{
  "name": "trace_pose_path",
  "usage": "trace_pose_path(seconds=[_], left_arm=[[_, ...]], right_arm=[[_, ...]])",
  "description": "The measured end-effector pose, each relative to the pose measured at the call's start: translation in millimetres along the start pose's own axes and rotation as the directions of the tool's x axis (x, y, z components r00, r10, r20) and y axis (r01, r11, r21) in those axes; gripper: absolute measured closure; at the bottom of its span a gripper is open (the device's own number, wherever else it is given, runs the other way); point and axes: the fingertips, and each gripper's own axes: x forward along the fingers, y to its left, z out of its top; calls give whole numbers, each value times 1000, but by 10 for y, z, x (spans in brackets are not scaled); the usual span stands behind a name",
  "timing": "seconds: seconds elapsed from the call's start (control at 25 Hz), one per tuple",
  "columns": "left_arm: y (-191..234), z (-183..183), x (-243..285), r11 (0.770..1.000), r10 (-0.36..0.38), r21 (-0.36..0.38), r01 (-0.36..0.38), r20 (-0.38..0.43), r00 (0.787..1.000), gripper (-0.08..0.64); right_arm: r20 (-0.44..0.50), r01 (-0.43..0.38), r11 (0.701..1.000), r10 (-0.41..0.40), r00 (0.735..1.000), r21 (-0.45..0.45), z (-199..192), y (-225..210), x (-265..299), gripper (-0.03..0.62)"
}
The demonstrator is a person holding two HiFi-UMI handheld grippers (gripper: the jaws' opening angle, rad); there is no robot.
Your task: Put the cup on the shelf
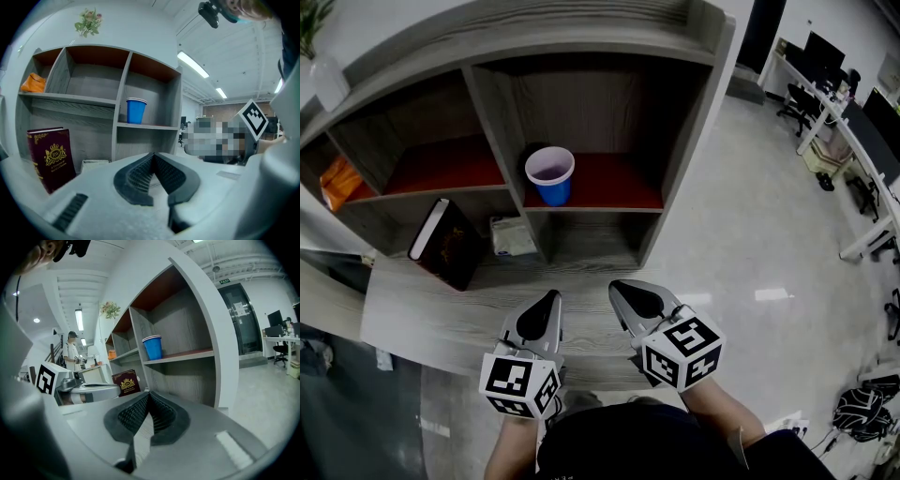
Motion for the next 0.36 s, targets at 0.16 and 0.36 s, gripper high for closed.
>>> trace_pose_path(seconds=[0.16,0.36], left_arm=[[24,22,-16,1000,5,-4,-5,8,1000,568],[42,44,-28,1000,7,-5,-7,12,1000,568]], right_arm=[[0,-2,1000,2,1000,-11,17,31,2,595],[1,-1,1000,1,1000,-17,32,53,-4,595]])
